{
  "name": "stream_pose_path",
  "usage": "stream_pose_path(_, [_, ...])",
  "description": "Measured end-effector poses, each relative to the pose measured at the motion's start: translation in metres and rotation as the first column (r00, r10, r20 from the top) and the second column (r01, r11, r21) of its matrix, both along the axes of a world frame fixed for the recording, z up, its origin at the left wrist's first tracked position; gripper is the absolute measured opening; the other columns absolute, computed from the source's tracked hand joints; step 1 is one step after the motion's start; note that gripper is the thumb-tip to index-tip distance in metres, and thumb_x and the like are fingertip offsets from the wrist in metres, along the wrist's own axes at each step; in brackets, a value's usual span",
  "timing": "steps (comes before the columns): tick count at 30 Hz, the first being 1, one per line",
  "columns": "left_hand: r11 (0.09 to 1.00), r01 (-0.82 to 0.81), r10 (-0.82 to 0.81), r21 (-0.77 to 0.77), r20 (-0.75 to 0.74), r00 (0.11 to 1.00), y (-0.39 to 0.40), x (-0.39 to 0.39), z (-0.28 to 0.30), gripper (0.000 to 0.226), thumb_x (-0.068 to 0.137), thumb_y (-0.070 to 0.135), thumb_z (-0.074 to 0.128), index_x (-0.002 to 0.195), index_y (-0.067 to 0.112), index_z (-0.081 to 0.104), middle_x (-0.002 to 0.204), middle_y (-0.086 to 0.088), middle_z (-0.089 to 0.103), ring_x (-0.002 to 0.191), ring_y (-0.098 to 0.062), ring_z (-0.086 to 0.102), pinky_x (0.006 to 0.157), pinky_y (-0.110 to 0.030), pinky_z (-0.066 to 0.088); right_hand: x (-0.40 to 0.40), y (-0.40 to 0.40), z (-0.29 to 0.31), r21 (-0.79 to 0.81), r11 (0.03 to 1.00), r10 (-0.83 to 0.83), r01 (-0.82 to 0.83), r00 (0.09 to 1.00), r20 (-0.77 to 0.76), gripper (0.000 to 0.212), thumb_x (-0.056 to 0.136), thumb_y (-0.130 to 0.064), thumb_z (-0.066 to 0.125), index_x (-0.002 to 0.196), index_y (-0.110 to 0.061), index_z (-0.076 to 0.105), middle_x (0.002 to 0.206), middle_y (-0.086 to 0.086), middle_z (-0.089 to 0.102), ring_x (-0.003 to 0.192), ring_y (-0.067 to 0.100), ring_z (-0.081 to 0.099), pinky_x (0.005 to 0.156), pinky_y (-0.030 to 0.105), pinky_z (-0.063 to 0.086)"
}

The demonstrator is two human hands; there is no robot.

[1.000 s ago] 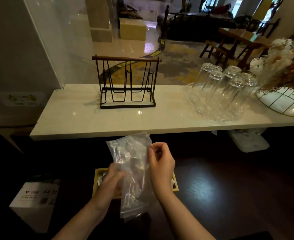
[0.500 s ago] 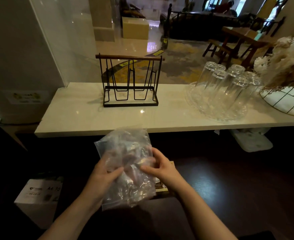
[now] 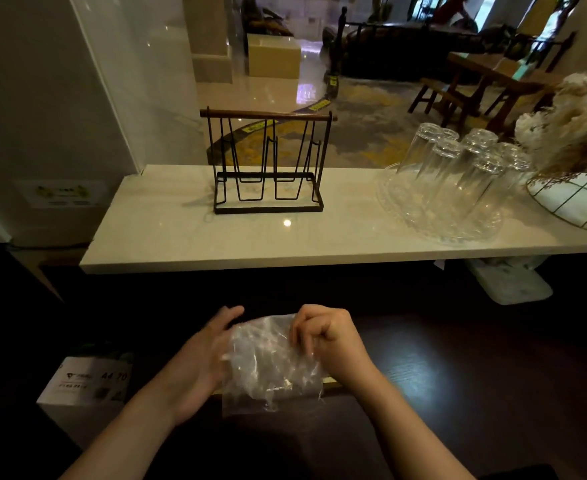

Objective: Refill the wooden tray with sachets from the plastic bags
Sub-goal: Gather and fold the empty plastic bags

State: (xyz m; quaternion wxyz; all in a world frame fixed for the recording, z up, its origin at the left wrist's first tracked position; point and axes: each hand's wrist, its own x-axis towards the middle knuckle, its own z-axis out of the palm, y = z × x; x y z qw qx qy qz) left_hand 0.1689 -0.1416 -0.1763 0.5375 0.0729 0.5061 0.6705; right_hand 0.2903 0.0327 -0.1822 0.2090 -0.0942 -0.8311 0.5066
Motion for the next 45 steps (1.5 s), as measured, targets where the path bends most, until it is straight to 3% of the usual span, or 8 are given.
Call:
stream_pose_path(11, [0.934,0.355,-0.357,-0.034,-0.056,0.933,-0.013,-0.006,-0.016,0.073,0.069,0.009,0.079,0.132,0.026,0.046,0.119,-0.016,0.066,0.078,-0.033,0.067,0.051,-0.030,0.054,-0.011,-0.012,-0.014,-0.024,0.963,-0.269,0.269,0.962,-0.034,0.035,0.066,0.007,0.055,0.043,-0.019,0.057,0.079,-0.012,0.063,0.081,0.004,0.062,0.072,0.012,0.041])
stream_pose_path(14, [0.981,0.186,-0.192,-0.054,-0.151,0.970,-0.011,-0.006,-0.021,0.058,0.074,0.012,0.076,0.127,0.015,0.053,0.085,-0.009,0.068,0.051,-0.014,0.054,0.035,-0.019,0.037,-0.011,-0.014,-0.020,-0.377,0.867,-0.328,0.326,0.943,0.061,0.025,0.080,0.004,0.060,0.078,-0.020,0.067,0.101,-0.004,0.069,0.099,0.014,0.063,0.080,0.023,0.048])
stream_pose_path(17, [0.989,-0.125,0.110,-0.080,-0.164,0.980,-0.005,-0.008,-0.025,0.038,0.085,0.010,0.061,0.121,0.019,0.056,0.081,-0.004,0.067,0.044,-0.007,0.048,0.029,-0.016,0.026,-0.011,-0.025,-0.021,-0.861,0.487,-0.228,0.148,0.973,0.038,0.054,0.078,-0.037,0.071,0.124,-0.014,0.053,0.123,0.011,0.065,0.103,0.029,0.062,0.084,0.036,0.054])
stream_pose_path(21, [0.977,-0.208,0.193,-0.042,-0.233,0.953,0.013,0.006,-0.028,0.031,0.093,0.017,0.052,0.122,0.026,0.051,0.100,-0.005,0.069,0.060,-0.013,0.059,0.034,-0.017,0.036,-0.013,-0.064,-0.042,-0.648,0.732,-0.031,0.209,0.961,0.275,0.065,0.073,-0.052,0.069,0.128,-0.021,0.052,0.121,0.006,0.065,0.109,0.022,0.063,0.089,0.032,0.051])
stream_pose_path(28, [0.995,-0.092,0.097,0.034,-0.468,0.878,0.037,0.037,-0.050,0.044,0.096,0.009,0.045,0.113,0.048,0.035,0.123,0.007,0.055,0.102,-0.007,0.064,0.085,-0.040,0.055,0.001,-0.093,-0.065,-0.697,0.561,-0.347,0.446,0.892,0.290,0.033,0.078,-0.041,0.073,0.096,-0.015,0.065,0.091,0.012,0.069,0.081,0.014,0.066,0.077,0.030,0.053])
stream_pose_path(32, [0.997,-0.072,0.076,0.030,-0.611,0.788,0.049,0.057,-0.067,0.041,0.090,0.020,0.057,0.110,0.052,0.041,0.122,0.003,0.058,0.111,-0.016,0.060,0.097,-0.046,0.049,0.031,-0.095,-0.073,-0.727,0.516,-0.402,0.453,0.877,0.262,0.056,0.075,-0.042,0.074,0.122,-0.016,0.058,0.118,0.006,0.068,0.115,0.021,0.061,0.100,0.037,0.047])
stream_pose_path(35, [0.999,0.038,-0.026,0.000,-0.742,0.670,0.061,0.092,-0.079,0.052,0.091,0.014,0.056,0.106,0.059,0.036,0.115,0.015,0.056,0.107,0.001,0.058,0.087,-0.015,0.047,0.060,-0.088,-0.081,-0.776,0.405,-0.539,0.483,0.812,0.224,0.048,0.082,-0.028,0.070,0.124,-0.011,0.057,0.118,0.007,0.069,0.114,0.023,0.062,0.100,0.039,0.046])
stream_pose_path(45, [0.782,0.558,-0.387,-0.277,-0.918,0.086,0.117,0.180,-0.145,0.031,0.085,0.038,0.040,0.113,0.029,0.047,0.113,0.015,0.045,0.097,-0.005,0.054,0.078,-0.034,0.051,0.195,-0.049,-0.141,-0.613,0.008,-0.787,0.790,0.383,0.483,0.018,0.095,-0.016,0.054,0.092,-0.002,0.064,0.071,0.009,0.070,0.054,0.019,0.067,0.044,0.024,0.050])
